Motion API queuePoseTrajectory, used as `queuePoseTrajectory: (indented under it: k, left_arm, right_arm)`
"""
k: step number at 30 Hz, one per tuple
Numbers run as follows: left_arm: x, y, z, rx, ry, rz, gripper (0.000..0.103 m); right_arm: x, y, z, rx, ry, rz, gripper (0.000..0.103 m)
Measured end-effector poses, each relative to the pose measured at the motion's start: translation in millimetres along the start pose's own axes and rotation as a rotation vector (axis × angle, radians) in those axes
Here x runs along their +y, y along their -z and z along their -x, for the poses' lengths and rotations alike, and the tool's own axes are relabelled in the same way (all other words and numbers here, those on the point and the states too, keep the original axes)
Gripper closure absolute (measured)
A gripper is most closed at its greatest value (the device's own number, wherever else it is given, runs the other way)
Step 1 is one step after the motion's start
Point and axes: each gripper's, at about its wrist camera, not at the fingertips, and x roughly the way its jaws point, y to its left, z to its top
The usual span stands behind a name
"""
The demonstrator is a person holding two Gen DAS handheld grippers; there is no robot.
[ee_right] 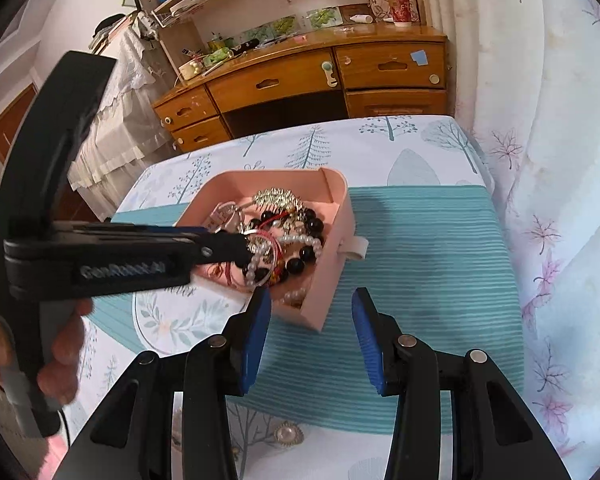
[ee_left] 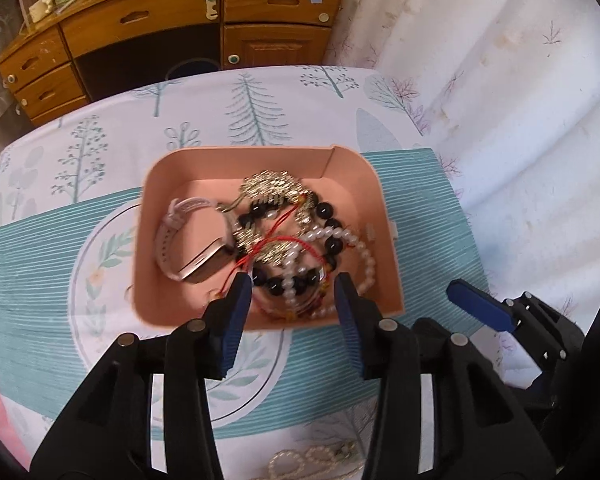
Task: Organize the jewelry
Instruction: 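Move both grippers back to the long pearl necklace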
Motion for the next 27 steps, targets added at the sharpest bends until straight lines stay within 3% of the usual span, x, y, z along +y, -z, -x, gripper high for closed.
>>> queuePoseTrajectory:
  k: [13,27]
  left_arm:
    - [7.8,61.2,42.8,-0.026,-0.061,-0.071,0.063]
    - [3.8,147.5,49.2,0.055,-0.075,-0.177,0.063]
  right_arm:
    - [19.7,40.0,33.2,0.051,0.016,0.036,0.06]
    - [54.9,82.3,66.3,0.108,-0.004,0.125,0.06]
